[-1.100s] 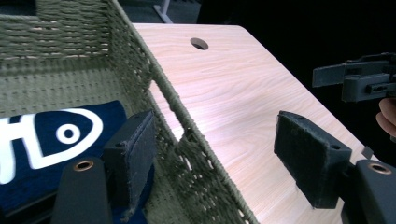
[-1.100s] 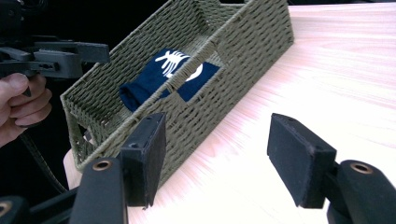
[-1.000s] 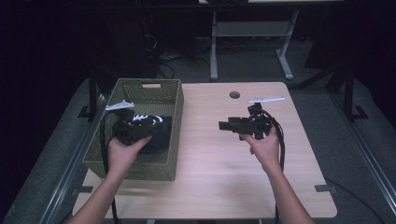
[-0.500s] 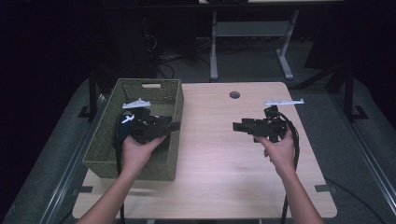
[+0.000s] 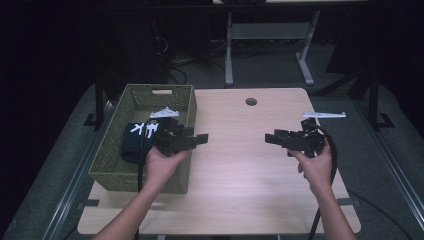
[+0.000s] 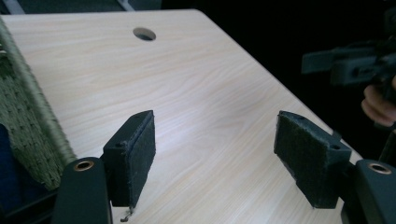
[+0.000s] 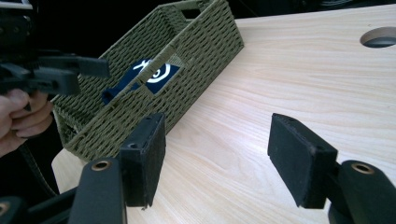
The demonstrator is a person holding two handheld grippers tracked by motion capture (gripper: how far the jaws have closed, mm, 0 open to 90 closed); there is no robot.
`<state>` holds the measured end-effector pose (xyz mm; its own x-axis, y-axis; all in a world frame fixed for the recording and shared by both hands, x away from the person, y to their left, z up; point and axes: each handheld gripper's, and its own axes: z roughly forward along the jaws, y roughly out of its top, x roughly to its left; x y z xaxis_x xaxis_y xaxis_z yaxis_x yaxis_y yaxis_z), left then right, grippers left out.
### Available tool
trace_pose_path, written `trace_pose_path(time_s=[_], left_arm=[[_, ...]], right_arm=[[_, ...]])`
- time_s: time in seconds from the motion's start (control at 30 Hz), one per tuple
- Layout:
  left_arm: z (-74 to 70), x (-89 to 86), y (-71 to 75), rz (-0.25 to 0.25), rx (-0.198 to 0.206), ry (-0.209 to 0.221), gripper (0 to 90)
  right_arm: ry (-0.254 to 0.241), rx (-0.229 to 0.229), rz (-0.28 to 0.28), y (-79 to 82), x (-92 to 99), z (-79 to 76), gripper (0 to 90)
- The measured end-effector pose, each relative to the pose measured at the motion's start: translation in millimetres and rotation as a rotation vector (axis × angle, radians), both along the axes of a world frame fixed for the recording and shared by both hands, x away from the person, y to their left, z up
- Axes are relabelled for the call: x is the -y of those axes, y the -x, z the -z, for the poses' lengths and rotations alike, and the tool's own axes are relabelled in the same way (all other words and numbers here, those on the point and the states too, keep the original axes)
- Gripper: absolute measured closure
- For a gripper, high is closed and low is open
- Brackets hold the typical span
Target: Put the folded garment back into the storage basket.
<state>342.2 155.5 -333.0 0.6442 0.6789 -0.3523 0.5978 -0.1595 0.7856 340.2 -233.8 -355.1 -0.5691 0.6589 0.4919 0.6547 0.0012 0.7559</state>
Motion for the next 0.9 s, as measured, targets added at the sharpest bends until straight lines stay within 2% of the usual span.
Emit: trace_pose_path(time_s=[0.3, 0.57, 0.7, 0.77, 0.9], left_arm=[[4.0, 20.1, 0.5, 0.035, -0.004, 0.004, 29.2], [5.5, 29.1, 2.2, 0.062, 0.003, 0.004, 29.2], [7.4, 35.6, 3.5, 0.078, -0.009, 0.013, 29.2], [7.5, 40.8, 5.8, 0.090, 0.004, -0.003, 29.2], [8.8, 48.4, 9.6, 0.111, 0.008, -0.006, 29.2]], right_arm=[[-0.009, -0.004, 0.018, 6.7, 13.2, 8.2, 36.4], [0.001, -0.014, 0.034, 11.7, 24.4, 14.6, 36.5], [-0.002, -0.023, 0.043, 14.5, 29.2, 17.4, 36.0], [0.004, -0.021, 0.050, 16.0, 31.8, 19.3, 35.8], [0.012, -0.031, 0.060, 20.1, 35.8, 23.1, 35.6]])
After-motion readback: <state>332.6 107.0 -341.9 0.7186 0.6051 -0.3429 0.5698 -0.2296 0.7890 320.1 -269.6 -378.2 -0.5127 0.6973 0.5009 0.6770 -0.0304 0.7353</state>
